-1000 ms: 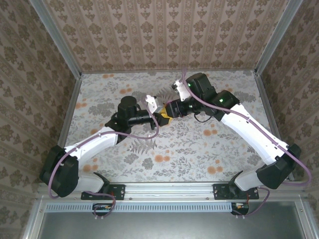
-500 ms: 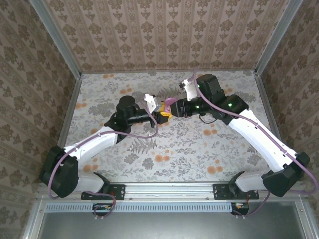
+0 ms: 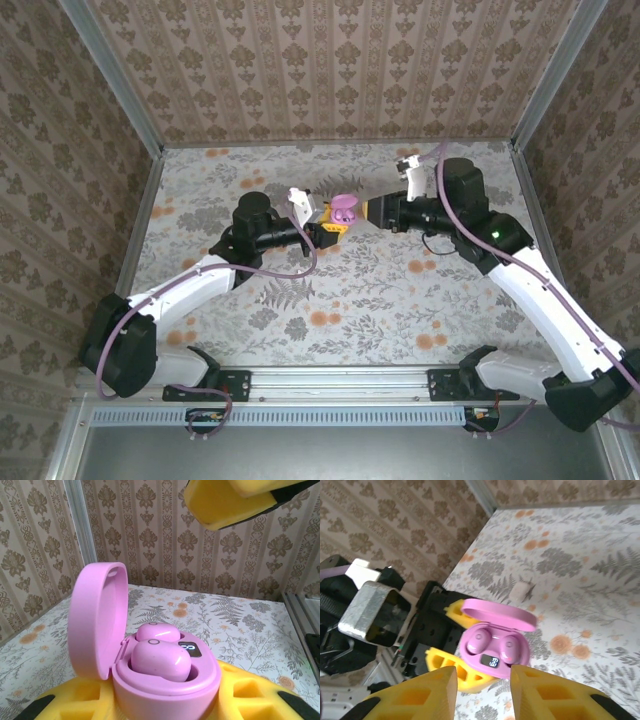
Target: Insert wireless bluetooth earbuds into charging case
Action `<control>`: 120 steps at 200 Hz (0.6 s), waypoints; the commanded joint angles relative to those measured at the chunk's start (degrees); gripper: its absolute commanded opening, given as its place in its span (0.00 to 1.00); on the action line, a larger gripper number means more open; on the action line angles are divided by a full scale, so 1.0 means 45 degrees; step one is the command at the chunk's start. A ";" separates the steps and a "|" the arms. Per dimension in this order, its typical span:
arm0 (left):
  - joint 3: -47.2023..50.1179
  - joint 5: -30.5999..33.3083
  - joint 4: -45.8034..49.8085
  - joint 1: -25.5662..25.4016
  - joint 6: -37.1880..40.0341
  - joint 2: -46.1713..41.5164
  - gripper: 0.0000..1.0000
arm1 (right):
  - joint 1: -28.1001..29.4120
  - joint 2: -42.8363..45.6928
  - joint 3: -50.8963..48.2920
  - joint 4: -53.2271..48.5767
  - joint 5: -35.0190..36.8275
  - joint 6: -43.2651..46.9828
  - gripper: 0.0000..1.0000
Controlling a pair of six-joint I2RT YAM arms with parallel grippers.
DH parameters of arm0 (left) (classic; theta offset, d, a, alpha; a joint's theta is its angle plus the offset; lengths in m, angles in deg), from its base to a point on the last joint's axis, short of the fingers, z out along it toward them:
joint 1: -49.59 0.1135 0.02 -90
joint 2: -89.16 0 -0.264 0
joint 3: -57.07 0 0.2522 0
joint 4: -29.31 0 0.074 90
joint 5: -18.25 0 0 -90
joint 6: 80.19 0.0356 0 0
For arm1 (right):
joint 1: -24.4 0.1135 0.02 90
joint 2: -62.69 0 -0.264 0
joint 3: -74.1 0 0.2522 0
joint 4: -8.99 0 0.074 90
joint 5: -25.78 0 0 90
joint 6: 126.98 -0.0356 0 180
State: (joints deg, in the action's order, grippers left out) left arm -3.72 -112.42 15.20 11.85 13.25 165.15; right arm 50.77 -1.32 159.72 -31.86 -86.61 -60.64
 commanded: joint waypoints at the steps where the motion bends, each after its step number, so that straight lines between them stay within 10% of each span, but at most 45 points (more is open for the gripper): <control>1: -0.0003 0.0033 -0.0445 0.0085 -0.0025 -0.0396 0.23 | -0.0362 0.0558 -0.0501 0.0801 0.1395 -0.0561 0.38; 120: -0.0291 -0.0468 -0.0210 0.0007 -0.0140 -0.0346 0.23 | -0.2489 -0.3203 0.0981 0.1858 -0.2546 -0.4632 0.48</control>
State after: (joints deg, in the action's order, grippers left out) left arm -3.72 -112.62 15.22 11.83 13.25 164.77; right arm 39.45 -12.99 159.52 -25.87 -90.22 -77.52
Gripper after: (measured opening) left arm 0.359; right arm 0.477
